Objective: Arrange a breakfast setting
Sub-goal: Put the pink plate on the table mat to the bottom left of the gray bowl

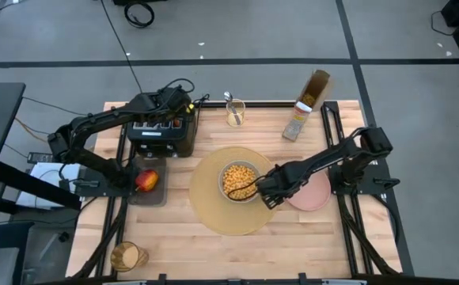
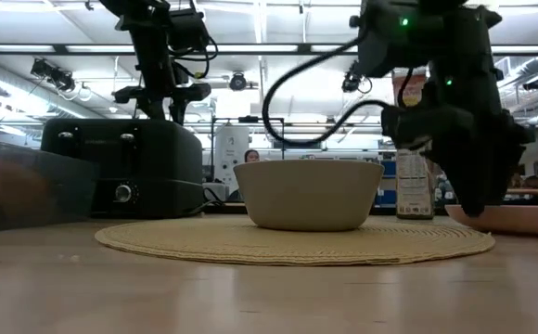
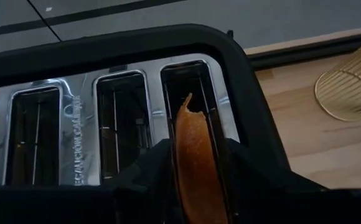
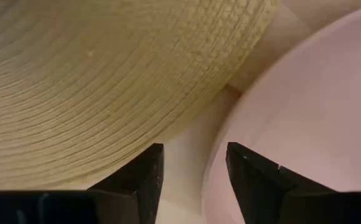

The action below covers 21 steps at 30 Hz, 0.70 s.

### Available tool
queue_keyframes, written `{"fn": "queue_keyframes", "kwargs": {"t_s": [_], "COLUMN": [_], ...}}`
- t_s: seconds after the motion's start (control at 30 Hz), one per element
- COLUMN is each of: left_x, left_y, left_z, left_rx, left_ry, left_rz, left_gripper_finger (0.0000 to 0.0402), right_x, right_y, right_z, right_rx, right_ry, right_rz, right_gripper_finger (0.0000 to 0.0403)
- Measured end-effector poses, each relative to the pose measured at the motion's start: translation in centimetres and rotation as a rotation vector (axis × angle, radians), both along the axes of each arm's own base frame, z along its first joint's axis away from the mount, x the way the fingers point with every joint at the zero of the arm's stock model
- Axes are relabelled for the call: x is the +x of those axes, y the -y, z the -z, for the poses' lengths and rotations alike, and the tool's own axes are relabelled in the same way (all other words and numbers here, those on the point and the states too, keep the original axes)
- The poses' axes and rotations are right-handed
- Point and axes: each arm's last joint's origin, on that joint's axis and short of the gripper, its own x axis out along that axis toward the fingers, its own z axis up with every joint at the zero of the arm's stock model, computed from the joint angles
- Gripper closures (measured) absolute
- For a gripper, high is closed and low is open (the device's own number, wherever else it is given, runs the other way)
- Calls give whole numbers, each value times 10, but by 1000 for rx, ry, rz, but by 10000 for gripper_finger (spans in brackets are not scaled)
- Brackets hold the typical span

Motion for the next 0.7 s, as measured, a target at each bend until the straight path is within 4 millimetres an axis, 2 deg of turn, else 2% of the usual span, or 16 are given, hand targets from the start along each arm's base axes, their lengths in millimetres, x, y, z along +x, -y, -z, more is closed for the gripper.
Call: {"fn": "queue_keyframes", "kwargs": {"t_s": [0.47, 0.6, 0.7], "left_x": [-1, -1, 0], "left_y": [2, 1, 1], "left_z": [-1, -1, -1], "left_rx": [-6, -4, -3], "left_ry": [-14, -11, -10], "left_rz": [21, 21, 21], "left_gripper_finger": [253, 253, 253], "right_x": [-14, -13, -13], "right_y": [1, -1, -5], "right_z": [16, 9, -8], "right_rx": [-52, -63, -82], "right_ry": [-41, -56, -67], "right_rz": [12, -1, -21], "right_gripper_finger": [330, 365, 390]}}
